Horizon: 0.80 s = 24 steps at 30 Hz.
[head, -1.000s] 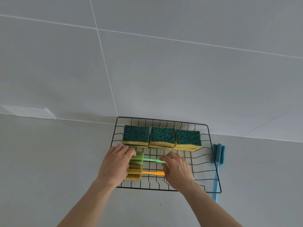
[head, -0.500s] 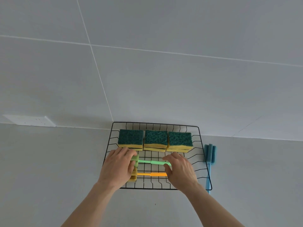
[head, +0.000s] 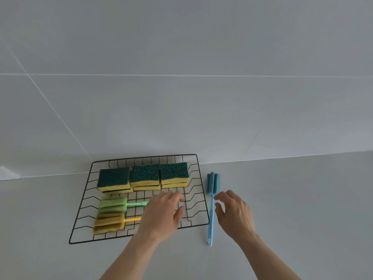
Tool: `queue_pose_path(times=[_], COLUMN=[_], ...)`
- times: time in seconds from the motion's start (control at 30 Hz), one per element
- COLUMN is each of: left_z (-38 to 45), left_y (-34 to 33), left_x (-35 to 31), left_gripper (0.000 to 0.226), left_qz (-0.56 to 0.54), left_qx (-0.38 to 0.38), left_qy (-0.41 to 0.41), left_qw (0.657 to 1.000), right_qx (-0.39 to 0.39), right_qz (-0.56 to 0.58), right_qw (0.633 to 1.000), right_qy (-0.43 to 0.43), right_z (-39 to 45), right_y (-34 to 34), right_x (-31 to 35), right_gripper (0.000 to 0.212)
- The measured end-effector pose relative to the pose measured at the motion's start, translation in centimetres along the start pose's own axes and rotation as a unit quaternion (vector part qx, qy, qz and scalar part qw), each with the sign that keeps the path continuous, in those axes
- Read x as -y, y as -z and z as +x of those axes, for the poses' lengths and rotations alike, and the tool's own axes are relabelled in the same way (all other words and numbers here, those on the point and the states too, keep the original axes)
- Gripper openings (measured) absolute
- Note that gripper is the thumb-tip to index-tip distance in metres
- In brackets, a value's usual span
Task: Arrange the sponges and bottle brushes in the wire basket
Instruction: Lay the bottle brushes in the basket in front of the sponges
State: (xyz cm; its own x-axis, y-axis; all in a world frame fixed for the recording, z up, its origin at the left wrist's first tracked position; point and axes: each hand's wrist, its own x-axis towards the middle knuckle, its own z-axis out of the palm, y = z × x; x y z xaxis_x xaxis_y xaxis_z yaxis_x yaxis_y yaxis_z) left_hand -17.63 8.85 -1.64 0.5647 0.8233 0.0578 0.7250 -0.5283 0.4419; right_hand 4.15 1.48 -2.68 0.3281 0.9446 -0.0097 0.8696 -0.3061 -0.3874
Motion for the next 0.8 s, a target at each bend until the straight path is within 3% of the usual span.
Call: queue_pose_path(times=[0.3, 0.57, 0.7, 0.8], left_z=[4.6, 7.3, 7.4, 7.5], left_y=[-7.3, -11.4, -12.4, -12.9], left_x=[-8.8, -11.1, -11.7, -12.3], left_gripper=[0.038, 0.037, 0.030, 0.030], left_qz=[0.129, 0.323, 0.331, 0.255], left_qx=[0.071, 0.176, 0.190, 0.180], left_qy=[-0.027, 0.004, 0.006, 0.020], left_qw=[0.989, 0.930, 0.924, 0.950], right_qx=[0.068, 0.094, 0.101, 0.078], right_qz=[0.017, 0.044, 0.048, 0.051], right_qw=[0.996, 0.994, 0.994, 0.996], right_qy=[-0.052, -0.038, -0.021, 0.002], right_z=[-0.5, 0.9, 1.4, 1.8], right_y=[0.5, -0.1, 0.0, 0.6], right_x=[-8.8, -12.2, -13.4, -14.1], right_gripper=[0.026, 0.027, 0.028, 0.033])
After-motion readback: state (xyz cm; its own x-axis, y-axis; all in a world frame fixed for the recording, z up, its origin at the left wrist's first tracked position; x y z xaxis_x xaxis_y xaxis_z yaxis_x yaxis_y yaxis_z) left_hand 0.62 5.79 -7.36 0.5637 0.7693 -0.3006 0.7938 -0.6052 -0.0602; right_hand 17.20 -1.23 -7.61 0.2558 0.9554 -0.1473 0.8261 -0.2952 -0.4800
